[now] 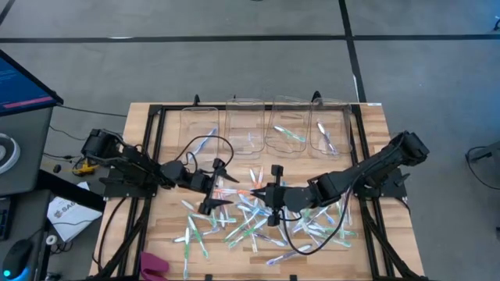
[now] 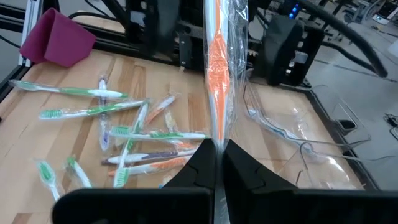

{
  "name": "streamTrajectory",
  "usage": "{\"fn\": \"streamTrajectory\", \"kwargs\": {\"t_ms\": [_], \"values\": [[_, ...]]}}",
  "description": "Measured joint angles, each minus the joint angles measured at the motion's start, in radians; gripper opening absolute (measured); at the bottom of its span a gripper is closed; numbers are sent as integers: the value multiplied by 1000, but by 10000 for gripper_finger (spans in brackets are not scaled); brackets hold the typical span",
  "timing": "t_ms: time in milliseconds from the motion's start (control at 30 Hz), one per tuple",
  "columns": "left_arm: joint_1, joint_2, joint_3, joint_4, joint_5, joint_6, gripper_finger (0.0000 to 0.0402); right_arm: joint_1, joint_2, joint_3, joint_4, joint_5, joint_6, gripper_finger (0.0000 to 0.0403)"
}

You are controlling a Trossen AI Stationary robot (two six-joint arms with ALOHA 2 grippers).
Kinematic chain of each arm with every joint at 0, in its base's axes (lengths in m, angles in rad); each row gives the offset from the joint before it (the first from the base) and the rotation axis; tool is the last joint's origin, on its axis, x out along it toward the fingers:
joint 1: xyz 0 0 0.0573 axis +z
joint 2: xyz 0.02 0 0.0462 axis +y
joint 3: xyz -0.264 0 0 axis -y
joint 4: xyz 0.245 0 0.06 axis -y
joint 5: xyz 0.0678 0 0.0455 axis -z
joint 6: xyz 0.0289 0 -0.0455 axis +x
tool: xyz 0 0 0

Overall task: Pick & Place Toothbrushes
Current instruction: Put the orange toothbrush into the middle left transparent bin

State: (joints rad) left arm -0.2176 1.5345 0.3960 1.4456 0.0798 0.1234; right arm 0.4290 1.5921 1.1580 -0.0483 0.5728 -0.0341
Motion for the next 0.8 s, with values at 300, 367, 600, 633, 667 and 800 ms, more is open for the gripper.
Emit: {"fn": "streamTrajectory", "kwargs": {"t_ms": [300, 367, 600, 633, 667, 800], "values": [[0, 0, 15, -2, 26, 3, 305, -12, 0, -8, -4, 0, 7, 1], [0, 0, 15, -1, 26, 4, 305, -19, 0, -16, -5, 0, 8, 1], [0, 0, 15, -2, 22, 35, 305, -51, 0, -21, -5, -30, 8, 1], [0, 0, 15, -3, 22, 35, 305, -54, 0, -21, -4, -34, 8, 1], [0, 0, 15, -4, 22, 35, 305, -55, 0, -21, -4, -34, 8, 1], [0, 0, 15, -5, 21, 37, 304, -57, 0, -21, -3, -56, 9, 1]]}}
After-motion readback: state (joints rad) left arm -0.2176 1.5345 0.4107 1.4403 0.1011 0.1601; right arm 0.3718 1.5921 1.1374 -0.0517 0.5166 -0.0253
